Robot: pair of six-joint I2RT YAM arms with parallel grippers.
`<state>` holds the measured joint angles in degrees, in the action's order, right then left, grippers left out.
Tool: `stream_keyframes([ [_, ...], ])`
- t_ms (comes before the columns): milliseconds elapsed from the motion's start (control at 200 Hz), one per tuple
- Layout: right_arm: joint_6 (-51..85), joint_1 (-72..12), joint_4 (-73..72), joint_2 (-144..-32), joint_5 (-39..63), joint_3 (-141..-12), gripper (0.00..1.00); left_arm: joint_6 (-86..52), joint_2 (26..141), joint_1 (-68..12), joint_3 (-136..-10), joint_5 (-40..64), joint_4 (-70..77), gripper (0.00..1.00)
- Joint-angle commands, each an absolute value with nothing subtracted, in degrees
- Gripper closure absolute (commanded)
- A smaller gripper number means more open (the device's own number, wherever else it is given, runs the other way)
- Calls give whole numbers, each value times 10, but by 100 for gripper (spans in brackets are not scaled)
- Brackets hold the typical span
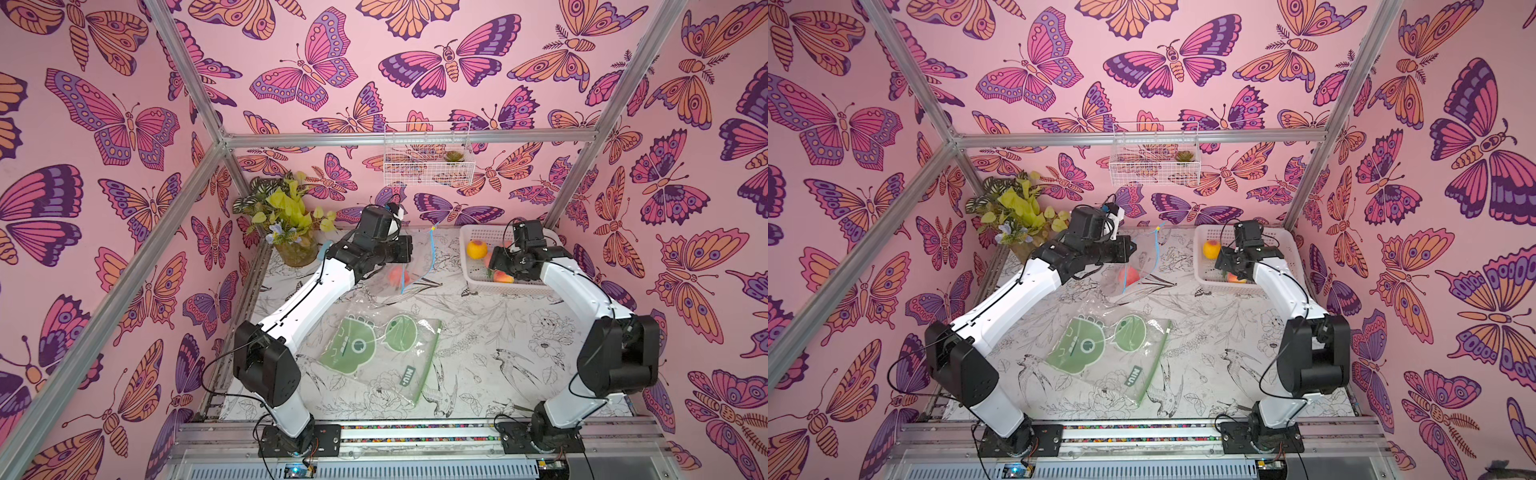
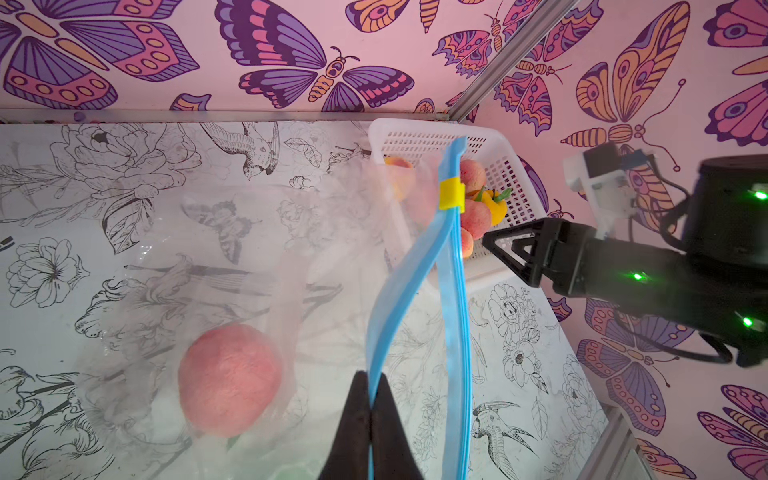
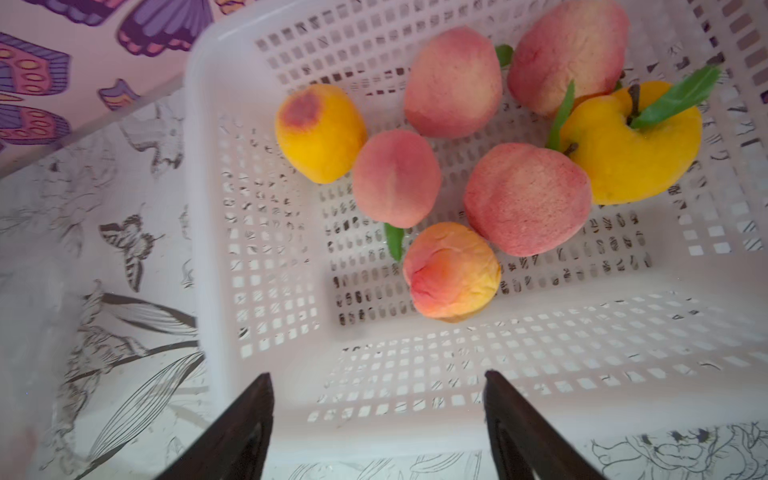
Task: Place the peach in a zip-top bag and seal the zipper
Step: Pick up the peach from the basket.
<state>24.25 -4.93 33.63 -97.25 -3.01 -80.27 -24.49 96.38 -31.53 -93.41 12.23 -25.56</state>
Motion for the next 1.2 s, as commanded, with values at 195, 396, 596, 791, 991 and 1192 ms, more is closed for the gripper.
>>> stream_keyframes([
  [195, 184, -33, 494, -1095, -75, -939, 21, -252, 960, -313, -919, 145, -256, 100],
  [396, 190, -32, 513, -1137, -112, -974, 19, -262, 959, -313, -915, 149, -249, 100],
  [596, 189, -29, 530, -1179, -110, -1005, 17, -265, 955, -313, -908, 148, -242, 100],
  [791, 194, -26, 528, -1204, -107, -1020, 16, -272, 951, -312, -901, 147, -233, 100],
  [991, 201, -20, 523, -1234, -88, -1034, 16, -274, 954, -313, -899, 153, -230, 100],
  [1192, 210, -15, 515, -1256, -75, -1039, 19, -276, 953, -313, -898, 158, -229, 100],
])
